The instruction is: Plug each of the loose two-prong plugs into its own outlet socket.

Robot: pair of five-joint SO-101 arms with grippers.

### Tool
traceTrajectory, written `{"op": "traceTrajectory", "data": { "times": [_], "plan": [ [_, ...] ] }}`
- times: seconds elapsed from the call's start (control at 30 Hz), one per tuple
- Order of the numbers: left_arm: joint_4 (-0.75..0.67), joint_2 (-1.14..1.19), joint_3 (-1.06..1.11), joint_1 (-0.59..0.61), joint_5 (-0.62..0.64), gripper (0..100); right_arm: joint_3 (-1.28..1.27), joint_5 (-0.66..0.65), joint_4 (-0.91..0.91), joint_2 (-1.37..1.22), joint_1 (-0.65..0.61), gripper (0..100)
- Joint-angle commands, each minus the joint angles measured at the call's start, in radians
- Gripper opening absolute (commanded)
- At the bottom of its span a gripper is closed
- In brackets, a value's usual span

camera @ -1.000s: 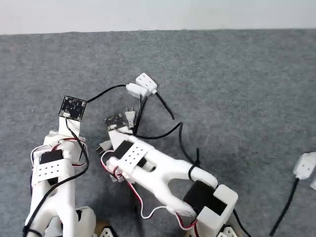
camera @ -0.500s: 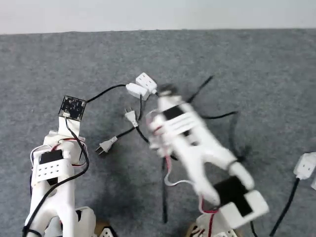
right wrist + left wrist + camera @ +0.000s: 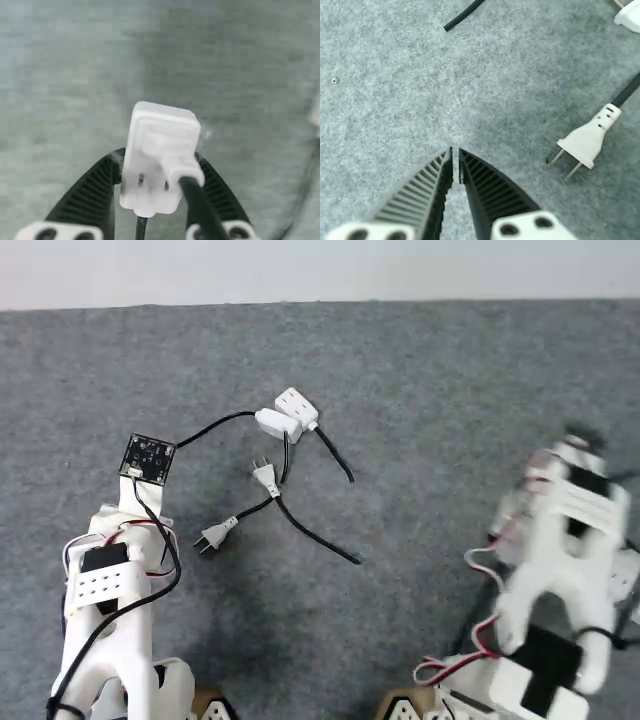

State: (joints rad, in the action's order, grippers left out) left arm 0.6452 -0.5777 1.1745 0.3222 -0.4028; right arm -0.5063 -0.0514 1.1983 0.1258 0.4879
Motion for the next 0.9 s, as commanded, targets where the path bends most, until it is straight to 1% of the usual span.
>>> {"op": "traceTrajectory", "data": {
  "times": [0.0,0.07,0.2,0.37,0.5,0.53,0.6,0.7,0.77,0.8,0.87],
  "plan": [
    [-0.034,-0.025,-0.025,0.006,0.009,1,0.003,-0.147,-0.068,0.058,0.14,1.1],
    [-0.034,-0.025,-0.025,0.006,0.009,1,0.005,-0.204,-0.091,0.058,0.176,1.2],
    [-0.034,-0.025,-0.025,0.006,0.009,1,0.005,-0.322,-0.096,0.056,0.208,1.3],
    [-0.034,-0.025,-0.025,0.006,0.009,1,0.041,-0.345,-0.134,0.035,0.262,1.3],
    [-0.034,-0.025,-0.024,0.006,0.009,1,0.144,-0.37,-0.119,-0.091,0.271,2.3],
    [-0.034,-0.025,-0.024,0.006,0.009,2,0.173,-0.381,-0.107,-0.134,0.271,4.3],
    [-0.034,-0.025,-0.024,0.006,0.008,2,0.247,-0.382,-0.058,-0.213,0.271,12.2],
    [-0.034,-0.025,-0.022,0.002,0.008,2,0.377,-0.397,0.076,-0.298,0.269,27.0],
    [-0.034,-0.025,-0.022,0.002,0.008,2,0.471,-0.44,0.186,-0.329,0.266,34.1],
    [-0.034,-0.025,-0.022,0.002,0.008,2,0.517,-0.451,0.239,-0.338,0.265,36.2],
    [-0.034,-0.025,-0.022,0.002,0.008,2,0.598,-0.453,0.334,-0.344,0.265,36.6]
  ]
}}
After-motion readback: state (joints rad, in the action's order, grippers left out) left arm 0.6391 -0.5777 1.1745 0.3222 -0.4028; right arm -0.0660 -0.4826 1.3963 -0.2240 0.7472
